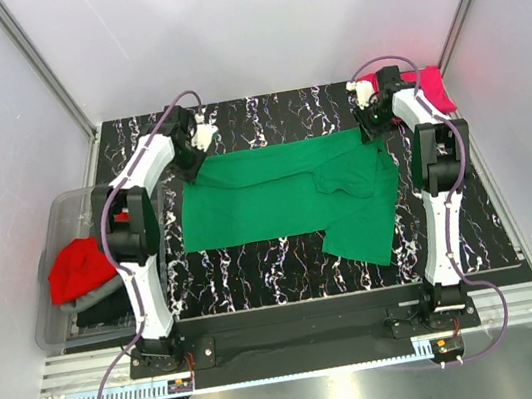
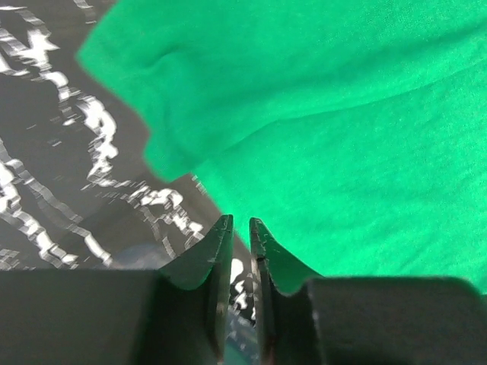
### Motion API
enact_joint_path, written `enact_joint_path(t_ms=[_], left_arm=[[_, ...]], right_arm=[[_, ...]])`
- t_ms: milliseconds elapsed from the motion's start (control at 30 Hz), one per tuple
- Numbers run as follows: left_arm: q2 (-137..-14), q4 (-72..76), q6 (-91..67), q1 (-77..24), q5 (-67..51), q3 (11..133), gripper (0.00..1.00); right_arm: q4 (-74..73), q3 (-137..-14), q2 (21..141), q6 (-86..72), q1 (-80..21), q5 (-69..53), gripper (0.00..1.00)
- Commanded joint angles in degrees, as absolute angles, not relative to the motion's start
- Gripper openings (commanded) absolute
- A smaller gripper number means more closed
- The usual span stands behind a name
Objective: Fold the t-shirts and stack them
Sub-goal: Fold the tshirt
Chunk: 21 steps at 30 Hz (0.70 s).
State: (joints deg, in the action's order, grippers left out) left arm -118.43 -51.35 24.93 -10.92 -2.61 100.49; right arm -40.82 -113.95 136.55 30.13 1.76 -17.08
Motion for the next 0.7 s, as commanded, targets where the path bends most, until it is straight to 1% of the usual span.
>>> enact_joint_path(t_ms=[0,33,300,367,667], left_arm=[[-121.98,-51.59,24.00,-10.99,-5.45,104.31,0.22],[-122.86,-51.85,23.73,-10.99,-5.19,105.20,0.25],[-129.28,-51.94,24.17,-10.99,-2.73,112.05,0.32],[-130.25,-51.94,24.26,-10.99,-1.94,112.76,0.36],[-130.69,-51.68,25.57,-10.99,-0.18,113.47,0.36]], right_arm=[[-40.96,-112.32,135.62,30.06,1.41,-16.17,0.37],[-40.96,-112.15,135.53,30.15,1.41,-16.08,0.37],[-40.87,-111.71,135.35,30.41,1.41,-16.08,0.37],[-41.04,-111.62,135.44,30.41,1.41,-16.08,0.37],[-40.87,-111.01,135.70,30.32,1.41,-16.26,0.37]])
